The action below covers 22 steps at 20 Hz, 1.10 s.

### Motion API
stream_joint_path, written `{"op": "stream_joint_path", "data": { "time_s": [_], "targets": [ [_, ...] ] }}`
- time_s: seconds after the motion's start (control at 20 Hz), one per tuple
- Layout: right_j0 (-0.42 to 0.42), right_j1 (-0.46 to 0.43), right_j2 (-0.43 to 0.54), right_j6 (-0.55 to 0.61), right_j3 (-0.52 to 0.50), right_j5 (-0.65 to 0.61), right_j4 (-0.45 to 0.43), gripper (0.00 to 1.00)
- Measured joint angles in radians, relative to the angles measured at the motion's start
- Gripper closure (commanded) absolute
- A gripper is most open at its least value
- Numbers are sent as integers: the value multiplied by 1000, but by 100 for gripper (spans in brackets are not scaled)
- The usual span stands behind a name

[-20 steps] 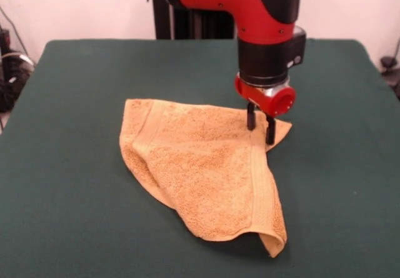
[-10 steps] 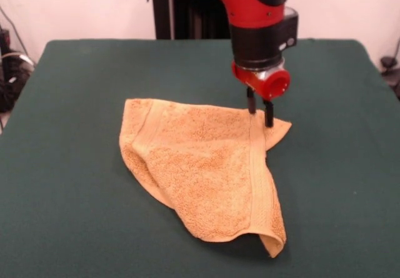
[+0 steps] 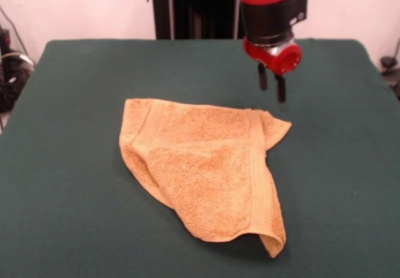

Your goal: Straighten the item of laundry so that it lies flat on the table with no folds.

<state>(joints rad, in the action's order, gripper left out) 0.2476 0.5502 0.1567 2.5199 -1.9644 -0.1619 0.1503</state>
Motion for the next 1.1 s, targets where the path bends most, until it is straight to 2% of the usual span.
{"op": "stream_joint_path", "data": {
  "time_s": [0.2, 0.3, 0.35, 0.4, 0.45, 0.55, 0.9, 1.1],
  "targets": [
    [-135, 4, -134, 0, 29, -8, -1, 0],
    [-246, 1, -252, 0, 72, -24, -1, 0],
    [-261, 0, -270, 0, 79, -26, -1, 0],
    [-320, -10, -341, 0, 112, -34, -1, 0],
    [-333, -13, -359, 0, 121, -35, -1, 0],
    [-406, -32, -463, 0, 178, -46, -1, 0],
    [-449, -76, -638, 0, 311, -50, 14, 0],
    [-452, -114, -694, 0, 361, -50, 41, 0]
  ]
}}
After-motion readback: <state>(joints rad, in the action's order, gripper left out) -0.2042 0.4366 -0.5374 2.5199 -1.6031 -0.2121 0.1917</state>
